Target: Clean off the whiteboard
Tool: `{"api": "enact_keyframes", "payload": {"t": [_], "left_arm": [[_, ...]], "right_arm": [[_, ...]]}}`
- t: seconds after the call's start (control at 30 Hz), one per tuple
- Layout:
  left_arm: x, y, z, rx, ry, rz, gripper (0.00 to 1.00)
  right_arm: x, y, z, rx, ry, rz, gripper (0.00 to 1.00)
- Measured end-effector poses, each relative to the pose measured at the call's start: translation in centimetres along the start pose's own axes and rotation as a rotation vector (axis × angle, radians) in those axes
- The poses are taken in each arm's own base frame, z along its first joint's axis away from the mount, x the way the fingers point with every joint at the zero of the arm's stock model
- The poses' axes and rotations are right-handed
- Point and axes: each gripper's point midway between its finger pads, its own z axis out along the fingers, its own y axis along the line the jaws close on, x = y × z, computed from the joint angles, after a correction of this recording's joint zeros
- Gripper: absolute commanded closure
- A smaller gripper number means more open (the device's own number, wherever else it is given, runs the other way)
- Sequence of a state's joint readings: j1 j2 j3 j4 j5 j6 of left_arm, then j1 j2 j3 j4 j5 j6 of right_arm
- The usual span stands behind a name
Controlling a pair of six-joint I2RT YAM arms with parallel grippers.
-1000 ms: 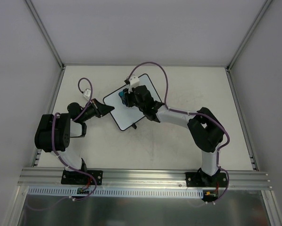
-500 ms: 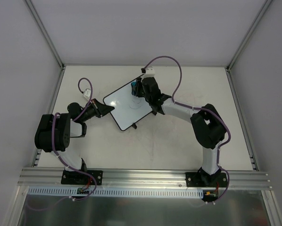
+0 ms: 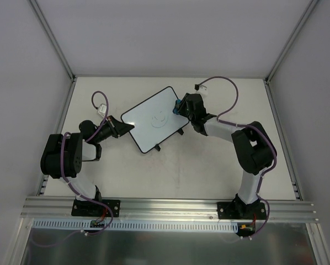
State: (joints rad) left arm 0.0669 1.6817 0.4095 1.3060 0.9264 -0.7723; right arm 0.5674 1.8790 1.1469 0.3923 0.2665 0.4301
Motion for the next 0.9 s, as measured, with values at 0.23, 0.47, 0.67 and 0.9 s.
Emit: {"api": "enact_keyframes", "payload": {"t": [0.23,0.47,0.67,0.9], "left_arm": [[0.0,-0.1,0.0,0.006,0.001,0.004,1.00],[0.0,-0.1,0.0,0.007,0.003,0.004,1.00],[0.1,-0.1,-0.1,0.007,0.005,0.002,1.00],[0.2,-0.1,-0.1,0.006,0.005,0.001,1.00]], "right_arm": [[0.0,-0.6,-0.1,-0.015,-0.007,0.034,1.00],[0.2,-0.2,-0.2,-0.040,0.002,-0.007,1.00],[0.7,1.8,-0.7,-0.046,-0.008,-0.185,1.00],[3.8,7.6,-2.7,-0.179,0.021,-0.378,1.00]]}}
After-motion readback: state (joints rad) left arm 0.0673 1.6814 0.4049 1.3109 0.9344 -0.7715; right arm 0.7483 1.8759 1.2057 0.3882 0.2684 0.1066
